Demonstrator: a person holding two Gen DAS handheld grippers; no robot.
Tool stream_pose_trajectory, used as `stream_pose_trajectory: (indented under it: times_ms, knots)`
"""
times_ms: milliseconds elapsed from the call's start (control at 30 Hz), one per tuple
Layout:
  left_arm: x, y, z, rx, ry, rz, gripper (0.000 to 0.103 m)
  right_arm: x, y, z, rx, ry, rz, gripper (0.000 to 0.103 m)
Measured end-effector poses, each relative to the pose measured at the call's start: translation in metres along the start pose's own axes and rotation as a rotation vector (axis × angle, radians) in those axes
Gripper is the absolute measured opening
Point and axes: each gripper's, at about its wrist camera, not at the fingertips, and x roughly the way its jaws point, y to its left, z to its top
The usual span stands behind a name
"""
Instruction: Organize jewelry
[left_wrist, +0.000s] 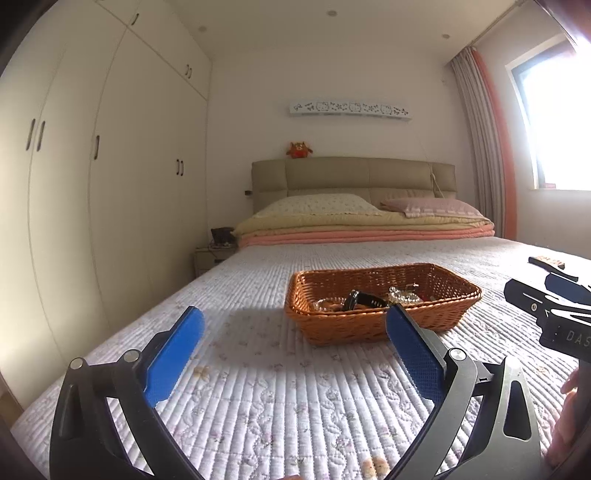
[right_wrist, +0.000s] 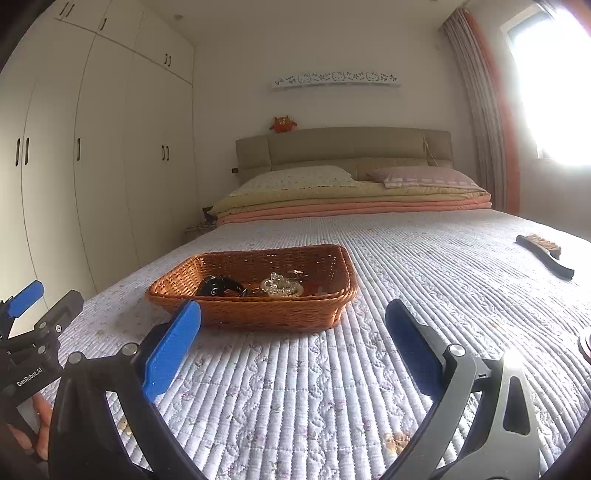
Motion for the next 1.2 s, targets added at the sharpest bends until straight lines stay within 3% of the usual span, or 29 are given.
stream_pose_trajectory:
  times_ms: [133, 267, 600, 1200]
  knots:
    - [0.013, 0.013, -0.003, -0.057, 0.066, -0.026, 0.096, 0.002, 0.006, -0.004, -0.031, 0.005, -0.003, 0.096]
    - [0.016, 0.02, -0.004, -0.091, 0.079, -0.038, 0.096, 0.001, 0.014, -0.006, -0.064, -0.002, -0.006, 0.096]
    - [0.012, 0.008, -0.002, -0.036, 0.073, -0.018, 0.096, 0.005, 0.018, -0.005, -0.085, 0.031, -0.016, 0.096]
    - [0.011, 0.007, 0.0, -0.033, 0.078, -0.014, 0.096, 0.007, 0.016, -0.004, -0.07, 0.048, -0.006, 0.096]
